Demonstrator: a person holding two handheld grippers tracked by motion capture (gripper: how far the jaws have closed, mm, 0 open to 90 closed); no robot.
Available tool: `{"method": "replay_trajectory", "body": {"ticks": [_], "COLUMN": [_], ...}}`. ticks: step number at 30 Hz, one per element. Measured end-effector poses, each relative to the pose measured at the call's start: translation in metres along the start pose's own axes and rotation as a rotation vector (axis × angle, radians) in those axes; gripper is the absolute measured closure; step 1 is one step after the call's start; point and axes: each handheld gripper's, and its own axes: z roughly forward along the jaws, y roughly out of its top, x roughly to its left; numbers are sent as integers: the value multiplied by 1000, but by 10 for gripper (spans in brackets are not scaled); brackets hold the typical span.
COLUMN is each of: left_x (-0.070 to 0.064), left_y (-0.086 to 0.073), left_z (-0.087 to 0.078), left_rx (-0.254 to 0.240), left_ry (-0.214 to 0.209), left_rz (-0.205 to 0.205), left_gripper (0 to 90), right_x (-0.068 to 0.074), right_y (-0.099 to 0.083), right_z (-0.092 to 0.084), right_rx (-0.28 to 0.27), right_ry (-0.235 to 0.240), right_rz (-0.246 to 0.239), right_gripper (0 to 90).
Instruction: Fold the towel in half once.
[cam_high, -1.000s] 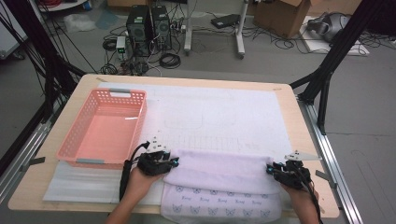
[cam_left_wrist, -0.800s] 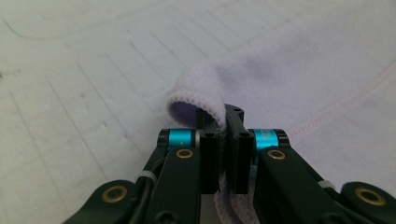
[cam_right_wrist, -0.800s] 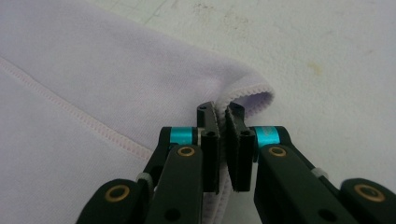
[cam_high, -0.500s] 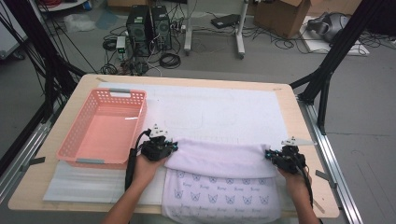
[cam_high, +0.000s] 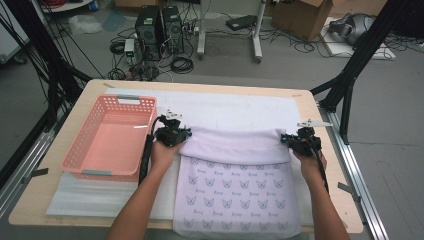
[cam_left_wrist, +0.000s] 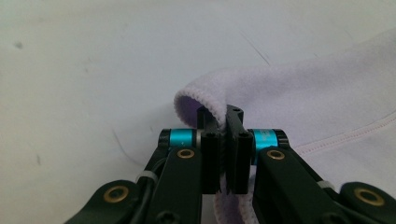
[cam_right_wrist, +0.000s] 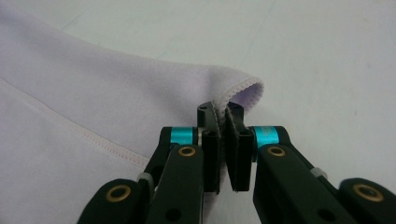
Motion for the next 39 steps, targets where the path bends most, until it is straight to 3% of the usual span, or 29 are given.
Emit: {"method": "replay_trajectory", "body": {"ticks": [7, 10, 12, 15, 19, 22, 27, 30, 33, 37, 39], "left_x": [14, 19, 24, 27, 28, 29, 23, 19, 14, 12, 9], "left_y": [21, 30, 35, 39, 34, 32, 34, 32, 23, 10, 6], "left_z": [11, 10, 13, 15, 21, 21, 17, 18, 21, 27, 26], "left_rx": [6, -41, -29, -57, -42, -28, -21, 10, 15, 90, 50], "left_ry": [10, 5, -4, -6, 2, -31, -58, -67, -66, -45, -24], "left_rz": [1, -1, -16, -23, -20, -67, -48, -32, -26, -16, -23], "left_gripper": [858, 858, 858, 858, 824, 620, 533, 519, 525, 533, 564], "right_x": [-10, -12, -15, -18, -19, -20, -23, -23, -21, -20, -20], "right_y": [25, 34, 37, 42, 47, 46, 44, 43, 39, 32, 28], "right_z": [22, 25, 25, 27, 31, 34, 33, 32, 34, 38, 40], "right_rx": [5, -7, -23, -35, -42, -37, -23, -9, 42, 91, 111], "right_ry": [-14, -16, -18, -16, -34, -37, -12, 12, 53, 64, 60], "right_rz": [-10, 3, 15, 26, 12, 30, 73, 77, 81, 61, 61], "right_gripper": [859, 859, 859, 859, 853, 760, 650, 650, 653, 661, 671]}}
